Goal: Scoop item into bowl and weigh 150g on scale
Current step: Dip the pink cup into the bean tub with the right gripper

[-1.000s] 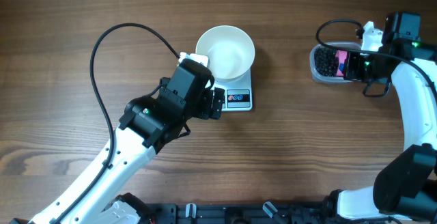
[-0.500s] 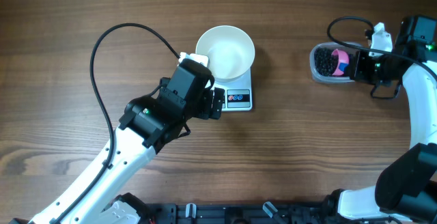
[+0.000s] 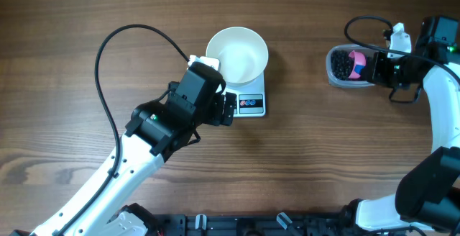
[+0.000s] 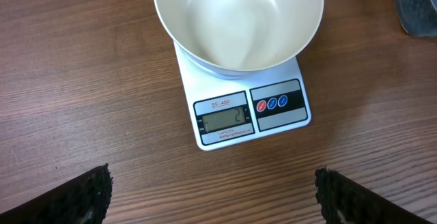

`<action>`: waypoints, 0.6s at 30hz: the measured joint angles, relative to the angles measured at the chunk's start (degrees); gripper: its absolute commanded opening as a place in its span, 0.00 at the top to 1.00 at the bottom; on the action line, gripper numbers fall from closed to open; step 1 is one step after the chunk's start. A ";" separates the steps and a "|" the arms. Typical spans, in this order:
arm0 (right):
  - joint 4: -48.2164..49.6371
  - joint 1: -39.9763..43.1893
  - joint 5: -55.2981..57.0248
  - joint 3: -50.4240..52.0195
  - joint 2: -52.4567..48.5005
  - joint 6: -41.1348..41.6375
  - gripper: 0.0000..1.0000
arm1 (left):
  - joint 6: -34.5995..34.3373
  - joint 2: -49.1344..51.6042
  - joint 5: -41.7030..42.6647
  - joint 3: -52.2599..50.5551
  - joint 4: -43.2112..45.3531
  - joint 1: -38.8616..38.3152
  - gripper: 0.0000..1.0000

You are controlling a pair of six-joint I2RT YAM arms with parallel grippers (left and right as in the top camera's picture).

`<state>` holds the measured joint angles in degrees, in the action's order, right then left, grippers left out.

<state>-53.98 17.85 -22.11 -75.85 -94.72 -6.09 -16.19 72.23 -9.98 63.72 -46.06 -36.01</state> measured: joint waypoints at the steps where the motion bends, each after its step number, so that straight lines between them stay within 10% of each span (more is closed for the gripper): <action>1: 0.00 0.00 -0.17 0.00 0.00 0.00 0.96 | 0.00 0.00 0.00 0.00 0.00 0.00 0.00; 18: 0.22 1.88 -3.65 0.00 -0.74 0.22 0.96 | 0.00 0.00 0.00 0.00 0.00 0.00 0.00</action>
<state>-53.76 19.73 -25.76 -75.85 -95.46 -5.87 -16.19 72.23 -9.98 63.72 -46.06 -36.01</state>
